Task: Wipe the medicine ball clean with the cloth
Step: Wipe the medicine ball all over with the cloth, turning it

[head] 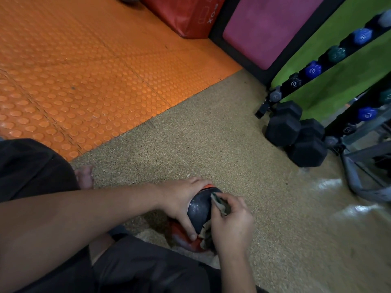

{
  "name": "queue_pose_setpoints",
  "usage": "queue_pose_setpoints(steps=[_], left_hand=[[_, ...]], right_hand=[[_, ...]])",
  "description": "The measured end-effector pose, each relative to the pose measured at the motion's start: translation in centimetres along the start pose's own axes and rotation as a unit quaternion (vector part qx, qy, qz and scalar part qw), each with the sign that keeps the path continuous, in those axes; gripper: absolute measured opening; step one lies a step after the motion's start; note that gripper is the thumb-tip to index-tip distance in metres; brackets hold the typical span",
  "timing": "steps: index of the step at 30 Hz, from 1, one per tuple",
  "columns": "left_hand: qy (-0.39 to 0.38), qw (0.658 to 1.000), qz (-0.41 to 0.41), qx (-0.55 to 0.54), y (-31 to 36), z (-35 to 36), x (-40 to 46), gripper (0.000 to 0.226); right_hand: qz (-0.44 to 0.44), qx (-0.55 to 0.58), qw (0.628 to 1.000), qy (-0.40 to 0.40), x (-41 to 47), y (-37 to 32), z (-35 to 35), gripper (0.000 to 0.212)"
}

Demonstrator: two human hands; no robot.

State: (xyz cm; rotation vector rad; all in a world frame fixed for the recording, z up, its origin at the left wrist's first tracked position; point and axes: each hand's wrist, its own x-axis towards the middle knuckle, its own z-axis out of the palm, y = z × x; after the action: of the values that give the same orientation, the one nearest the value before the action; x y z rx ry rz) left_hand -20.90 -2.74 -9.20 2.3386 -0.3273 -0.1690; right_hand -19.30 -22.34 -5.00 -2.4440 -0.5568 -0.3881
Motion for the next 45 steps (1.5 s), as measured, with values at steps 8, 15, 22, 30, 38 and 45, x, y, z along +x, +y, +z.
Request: queue_pose_setpoints(steps=[8,15,22,30,38,45], left_hand=[[-0.012,0.999,0.015,-0.027,-1.1,-0.4,-0.5,0.147],[-0.01,1.0,-0.012,-0.022,-0.4,-0.1,0.2,0.146],[-0.023,0.999,0.016,-0.021,-1.2,-0.3,-0.3,0.15],[0.001,1.0,-0.01,-0.012,-0.4,0.2,0.5,0.145],[-0.009,1.0,0.009,-0.016,-0.9,-0.1,-0.2,0.148],[-0.007,1.0,-0.003,-0.008,-0.3,0.0,0.1,0.146]], right_hand=[[-0.052,0.018,0.997,-0.053,-1.0,-2.0,0.7,0.03],[-0.016,0.005,1.0,-0.016,-0.4,-0.9,0.1,0.025],[-0.071,0.004,0.995,-0.072,-1.2,-2.5,0.8,0.036],[-0.015,-0.001,1.0,-0.014,-0.3,-1.0,0.4,0.024],[-0.04,-0.008,0.998,-0.046,-0.7,-1.4,0.4,0.024],[0.031,-0.016,0.999,0.006,-0.2,-0.1,-0.1,0.019]])
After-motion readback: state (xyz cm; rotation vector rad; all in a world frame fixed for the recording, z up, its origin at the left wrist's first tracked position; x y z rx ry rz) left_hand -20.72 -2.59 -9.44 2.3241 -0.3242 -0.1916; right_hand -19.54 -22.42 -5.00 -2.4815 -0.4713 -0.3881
